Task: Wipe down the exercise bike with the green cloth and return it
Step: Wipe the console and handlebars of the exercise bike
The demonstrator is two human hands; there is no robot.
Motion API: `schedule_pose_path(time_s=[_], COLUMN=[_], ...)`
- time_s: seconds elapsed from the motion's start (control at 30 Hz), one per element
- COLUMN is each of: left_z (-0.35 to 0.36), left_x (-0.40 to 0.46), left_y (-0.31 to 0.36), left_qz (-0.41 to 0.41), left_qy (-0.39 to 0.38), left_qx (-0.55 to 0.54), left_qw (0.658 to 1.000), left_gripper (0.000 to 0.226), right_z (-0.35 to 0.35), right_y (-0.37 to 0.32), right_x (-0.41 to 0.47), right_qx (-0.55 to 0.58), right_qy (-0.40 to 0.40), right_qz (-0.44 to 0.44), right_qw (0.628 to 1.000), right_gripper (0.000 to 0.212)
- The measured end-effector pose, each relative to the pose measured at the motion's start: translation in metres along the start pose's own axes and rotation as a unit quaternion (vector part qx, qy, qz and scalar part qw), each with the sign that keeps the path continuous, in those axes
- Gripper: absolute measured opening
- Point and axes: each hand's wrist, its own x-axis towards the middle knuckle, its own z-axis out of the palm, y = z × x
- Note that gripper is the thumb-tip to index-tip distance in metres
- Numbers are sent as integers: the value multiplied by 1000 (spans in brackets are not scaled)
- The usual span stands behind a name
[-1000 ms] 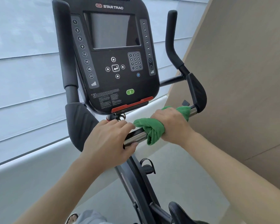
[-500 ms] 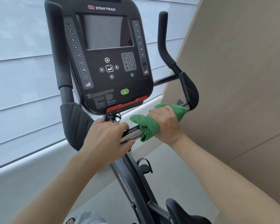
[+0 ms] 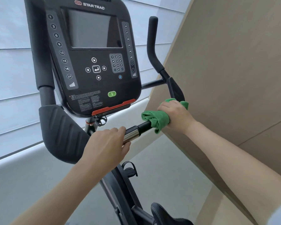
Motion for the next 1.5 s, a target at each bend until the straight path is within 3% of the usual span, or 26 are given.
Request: schedule_pose_path(time_s=[0.07,0.2,0.27,0.37,0.53,0.6,0.7,0.8,0.9,1.03,1.23,1.5], left_z=[1,3,3,1,-4,-8,-18,-28,-36,-39,-31,-9], left_x=[0,4,3,0,-3,-5,-7,-12,-16,-20,-31,-51], left_y=[3,4,4,4,5,2,-3,-9,-26,-44,-48,-70], left_qz=[4,11,16,19,15,30,15,-7,-28,-33,14,85], left_qy=[8,13,22,40,49,96,164,166,117,83,132,244], left_qx=[11,24,21,21,-1,-58,-237,-344,-298,-279,-219,-110], left_qw=[1000,1000,999,999,999,993,958,924,947,956,967,960], left_gripper=[34,35,35,35,34,30,27,18,24,37,29,24], right_z=[-3,-17,-20,-8,17,23,23,21,20,22,27,12], right_y=[4,1,-1,-12,-41,-73,-140,-200,-240,-233,-171,-54], right_x=[10,38,43,27,-5,-1,2,4,6,3,18,18], right_qx=[-20,-104,-107,-105,-81,-62,-9,-8,-5,77,108,38], right_qy=[-50,-274,-294,-209,14,43,78,81,88,177,127,34], right_qz=[-24,10,31,66,153,116,68,42,20,-11,-145,-87], right_qw=[998,956,949,970,985,990,995,996,996,981,975,995], right_gripper=[15,20,19,19,22,22,19,23,36,19,11,11])
